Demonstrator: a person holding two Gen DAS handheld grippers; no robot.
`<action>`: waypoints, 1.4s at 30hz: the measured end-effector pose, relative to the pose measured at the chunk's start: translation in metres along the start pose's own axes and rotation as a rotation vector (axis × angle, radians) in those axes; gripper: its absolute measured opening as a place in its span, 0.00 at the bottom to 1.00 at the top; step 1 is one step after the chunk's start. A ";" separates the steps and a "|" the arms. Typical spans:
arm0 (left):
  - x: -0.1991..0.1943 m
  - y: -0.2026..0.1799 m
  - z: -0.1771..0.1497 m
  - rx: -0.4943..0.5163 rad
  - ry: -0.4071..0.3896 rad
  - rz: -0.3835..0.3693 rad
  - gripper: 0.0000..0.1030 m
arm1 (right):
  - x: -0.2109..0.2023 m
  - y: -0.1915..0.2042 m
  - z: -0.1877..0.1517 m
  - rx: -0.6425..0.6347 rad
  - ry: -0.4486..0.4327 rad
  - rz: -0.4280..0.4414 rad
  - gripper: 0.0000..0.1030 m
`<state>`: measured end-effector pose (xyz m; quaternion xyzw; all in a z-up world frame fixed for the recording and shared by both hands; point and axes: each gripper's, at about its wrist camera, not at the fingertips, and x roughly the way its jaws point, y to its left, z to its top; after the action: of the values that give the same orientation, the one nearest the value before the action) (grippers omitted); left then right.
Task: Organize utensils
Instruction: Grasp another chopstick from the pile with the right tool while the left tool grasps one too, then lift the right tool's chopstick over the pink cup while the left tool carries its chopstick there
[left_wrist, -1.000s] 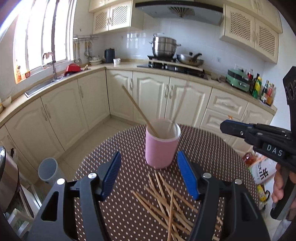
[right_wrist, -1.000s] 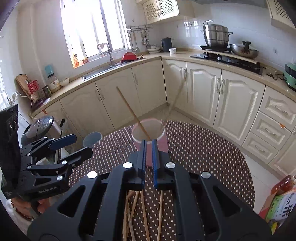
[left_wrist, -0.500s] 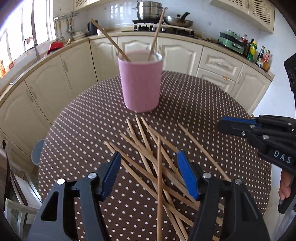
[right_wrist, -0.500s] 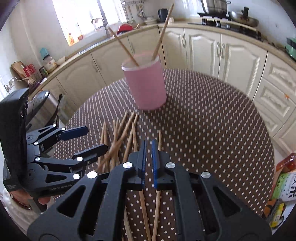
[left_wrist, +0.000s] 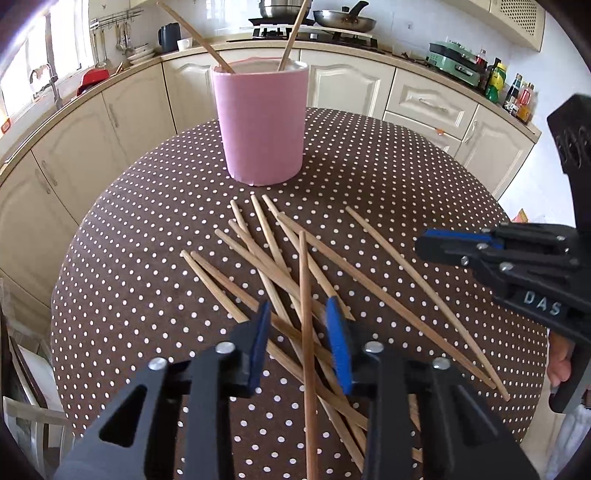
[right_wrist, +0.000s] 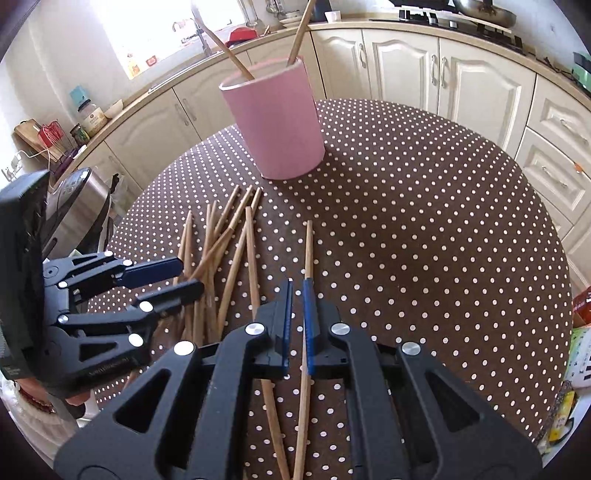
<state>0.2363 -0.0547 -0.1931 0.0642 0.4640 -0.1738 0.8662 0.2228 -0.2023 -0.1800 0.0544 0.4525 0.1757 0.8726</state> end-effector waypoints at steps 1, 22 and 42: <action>0.000 0.000 0.001 -0.002 0.002 -0.006 0.17 | 0.001 -0.001 0.000 0.000 0.004 -0.001 0.07; 0.003 0.012 0.011 -0.042 -0.015 -0.059 0.06 | 0.041 0.016 0.023 -0.098 0.111 -0.068 0.07; -0.076 0.027 0.046 -0.095 -0.168 -0.067 0.06 | 0.018 0.037 0.051 -0.113 0.029 -0.015 0.06</action>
<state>0.2431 -0.0241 -0.1056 -0.0073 0.3993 -0.1851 0.8979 0.2637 -0.1582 -0.1550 -0.0012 0.4546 0.1951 0.8691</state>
